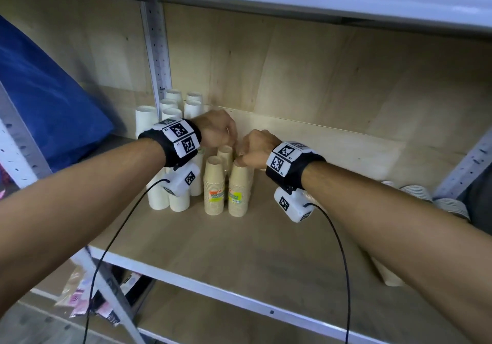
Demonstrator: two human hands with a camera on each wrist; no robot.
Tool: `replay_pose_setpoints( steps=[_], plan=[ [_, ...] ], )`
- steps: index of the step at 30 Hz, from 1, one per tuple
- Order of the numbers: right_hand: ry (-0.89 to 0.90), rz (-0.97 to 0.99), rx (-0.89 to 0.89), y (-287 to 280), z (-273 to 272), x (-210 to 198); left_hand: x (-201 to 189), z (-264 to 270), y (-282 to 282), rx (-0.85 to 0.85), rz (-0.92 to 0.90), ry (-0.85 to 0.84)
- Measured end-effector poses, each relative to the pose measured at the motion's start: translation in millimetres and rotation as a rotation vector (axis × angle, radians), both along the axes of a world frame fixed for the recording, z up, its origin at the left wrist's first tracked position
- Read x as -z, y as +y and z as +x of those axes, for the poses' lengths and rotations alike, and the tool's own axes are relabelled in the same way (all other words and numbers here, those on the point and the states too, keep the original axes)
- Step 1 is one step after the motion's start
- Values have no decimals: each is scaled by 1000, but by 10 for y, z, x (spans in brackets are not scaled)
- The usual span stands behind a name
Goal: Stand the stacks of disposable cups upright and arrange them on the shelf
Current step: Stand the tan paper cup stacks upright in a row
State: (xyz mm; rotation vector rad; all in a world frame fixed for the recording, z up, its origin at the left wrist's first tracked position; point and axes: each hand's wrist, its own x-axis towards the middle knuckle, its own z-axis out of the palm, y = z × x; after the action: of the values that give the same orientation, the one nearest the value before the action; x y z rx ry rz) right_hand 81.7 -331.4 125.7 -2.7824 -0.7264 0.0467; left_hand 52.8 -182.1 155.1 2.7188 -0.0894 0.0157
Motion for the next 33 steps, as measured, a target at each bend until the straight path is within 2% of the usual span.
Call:
replay_pose_setpoints(
  steps=[6,12,19,23,29,33],
  plan=[
    [-60,-84,134,-539,146,-204,-242,198,-516,103,31,-71],
    [4,-116,294,-1323,222,-175,-64,385,-1120,234,26,-38],
    [86,-205,491,-2107,82,295,411,546,-1761,377,7,41],
    [136,-267,482,-2439,-150,649,691,587,-2075,453,42,78],
    [109,-126,618,-2791,-470,1130,1146,713,-2365,478,94,104],
    [122,-99,712,-2831,-539,1324,1349,768,-2434,466,158,103]
  ],
)
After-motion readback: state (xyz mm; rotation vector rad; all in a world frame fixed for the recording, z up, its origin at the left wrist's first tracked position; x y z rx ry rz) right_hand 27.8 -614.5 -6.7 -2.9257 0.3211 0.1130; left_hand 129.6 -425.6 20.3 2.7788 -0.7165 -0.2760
